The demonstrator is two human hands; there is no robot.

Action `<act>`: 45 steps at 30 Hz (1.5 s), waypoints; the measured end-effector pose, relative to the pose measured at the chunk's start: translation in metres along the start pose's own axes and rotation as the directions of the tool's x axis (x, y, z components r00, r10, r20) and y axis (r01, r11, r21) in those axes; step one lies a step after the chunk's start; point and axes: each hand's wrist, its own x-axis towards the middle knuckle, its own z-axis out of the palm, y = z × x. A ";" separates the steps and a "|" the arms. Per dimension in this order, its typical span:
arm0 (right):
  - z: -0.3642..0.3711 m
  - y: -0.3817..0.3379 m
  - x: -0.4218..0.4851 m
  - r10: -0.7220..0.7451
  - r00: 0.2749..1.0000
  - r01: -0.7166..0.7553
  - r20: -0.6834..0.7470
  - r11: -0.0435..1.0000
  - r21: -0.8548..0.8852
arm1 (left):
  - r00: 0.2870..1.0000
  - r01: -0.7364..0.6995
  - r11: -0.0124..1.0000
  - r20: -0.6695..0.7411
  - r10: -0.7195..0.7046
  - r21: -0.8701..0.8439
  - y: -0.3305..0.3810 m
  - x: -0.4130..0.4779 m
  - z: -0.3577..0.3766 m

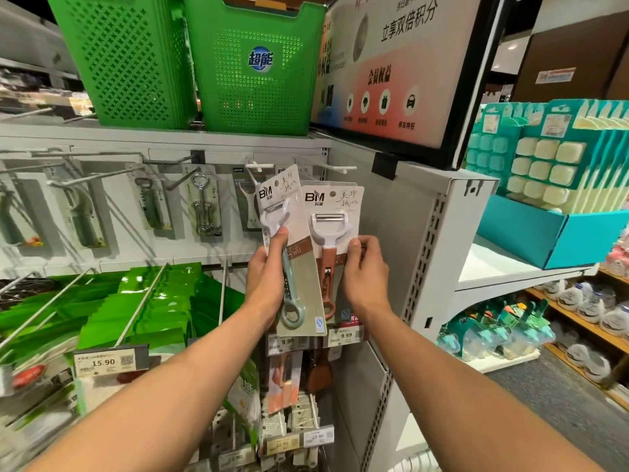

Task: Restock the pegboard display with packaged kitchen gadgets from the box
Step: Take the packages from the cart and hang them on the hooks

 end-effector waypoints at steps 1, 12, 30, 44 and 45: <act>0.001 0.001 0.001 -0.004 1.000 0.004 -0.005 1.000 -0.006 | 1.000 -0.002 1.000 -0.006 0.002 0.004 0.001 0.002 0.001; 0.014 0.003 0.009 -0.068 0.994 0.067 -0.084 0.998 -0.010 | 0.994 -0.111 0.994 0.013 0.111 0.009 0.007 0.023 0.003; -0.001 0.008 -0.004 -0.125 0.991 0.115 -0.043 0.977 -0.177 | 0.991 -0.122 0.992 0.055 0.120 0.034 0.010 -0.002 0.010; -0.001 -0.005 -0.011 -0.094 0.994 0.091 -0.049 0.995 -0.051 | 0.999 -0.025 0.999 0.046 0.026 -0.025 0.012 -0.008 0.005; -0.003 -0.007 -0.008 -0.105 0.994 0.102 -0.042 0.993 -0.056 | 0.998 -0.025 0.999 0.051 0.027 -0.039 0.013 -0.009 0.005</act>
